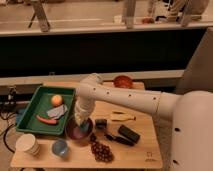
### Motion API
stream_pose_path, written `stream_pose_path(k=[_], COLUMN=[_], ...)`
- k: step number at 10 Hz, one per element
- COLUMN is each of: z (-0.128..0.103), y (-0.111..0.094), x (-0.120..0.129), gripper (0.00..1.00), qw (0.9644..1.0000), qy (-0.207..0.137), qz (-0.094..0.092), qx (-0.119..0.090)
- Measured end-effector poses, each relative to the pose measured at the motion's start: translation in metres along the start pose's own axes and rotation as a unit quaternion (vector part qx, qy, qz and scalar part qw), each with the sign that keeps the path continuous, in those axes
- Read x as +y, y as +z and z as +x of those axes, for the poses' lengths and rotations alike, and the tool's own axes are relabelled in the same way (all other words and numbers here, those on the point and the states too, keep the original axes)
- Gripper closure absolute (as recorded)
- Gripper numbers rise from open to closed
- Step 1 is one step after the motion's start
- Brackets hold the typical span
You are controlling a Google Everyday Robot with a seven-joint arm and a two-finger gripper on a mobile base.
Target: Wipe purple bowl with sponge
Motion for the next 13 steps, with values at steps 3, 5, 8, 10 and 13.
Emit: stream_pose_path(k=[3, 5, 8, 10, 13], z=[-0.010, -0.012, -0.010, -0.002, 0.016], y=[0.005, 0.012, 0.025, 0.031, 0.035], x=[0.007, 0.013, 0.024, 0.028, 0.016], gripper=[1.00, 1.00, 1.00, 1.00, 1.00], qw=[0.9997, 0.9992, 0.9990, 0.9989, 0.9991], qy=[0.003, 0.003, 0.005, 0.000, -0.023], qz=[-0.024, -0.040, -0.043, -0.046, -0.034], qx=[0.002, 0.002, -0.004, -0.009, -0.012])
